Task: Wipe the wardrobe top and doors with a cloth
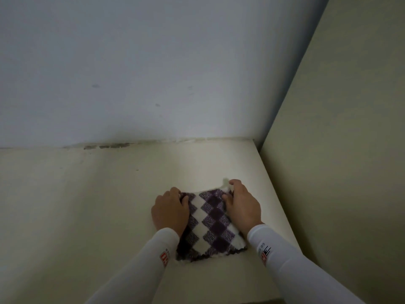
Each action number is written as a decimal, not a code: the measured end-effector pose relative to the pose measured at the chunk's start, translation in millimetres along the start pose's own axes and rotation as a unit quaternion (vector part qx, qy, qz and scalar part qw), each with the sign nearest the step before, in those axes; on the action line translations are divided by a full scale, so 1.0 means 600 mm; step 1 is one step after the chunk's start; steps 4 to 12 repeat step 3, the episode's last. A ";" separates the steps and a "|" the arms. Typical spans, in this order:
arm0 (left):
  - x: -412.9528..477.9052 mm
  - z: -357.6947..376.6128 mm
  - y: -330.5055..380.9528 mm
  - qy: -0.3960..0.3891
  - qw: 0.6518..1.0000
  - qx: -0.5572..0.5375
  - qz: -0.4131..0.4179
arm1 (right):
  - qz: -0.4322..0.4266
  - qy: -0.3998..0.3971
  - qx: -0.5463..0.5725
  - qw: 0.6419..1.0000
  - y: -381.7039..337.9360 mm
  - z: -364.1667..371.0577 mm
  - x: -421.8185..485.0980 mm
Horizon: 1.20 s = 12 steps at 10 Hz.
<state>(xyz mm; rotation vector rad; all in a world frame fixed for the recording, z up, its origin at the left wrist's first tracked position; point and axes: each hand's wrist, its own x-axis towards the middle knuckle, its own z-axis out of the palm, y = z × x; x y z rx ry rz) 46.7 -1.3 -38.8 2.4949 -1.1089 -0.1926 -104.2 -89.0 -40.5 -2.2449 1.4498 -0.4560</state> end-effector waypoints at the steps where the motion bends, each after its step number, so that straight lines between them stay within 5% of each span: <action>1: -0.007 0.002 0.002 0.013 1.000 0.020 -0.002 | -0.017 0.008 -0.027 0.999 0.008 -0.001 0.004; 3: -0.017 -0.012 0.003 0.071 0.997 -0.004 0.014 | -0.004 0.005 0.077 0.997 0.018 -0.027 0.005; 12: -0.017 -0.012 0.003 0.071 0.997 -0.004 0.014 | -0.004 0.005 0.077 0.997 0.018 -0.027 0.005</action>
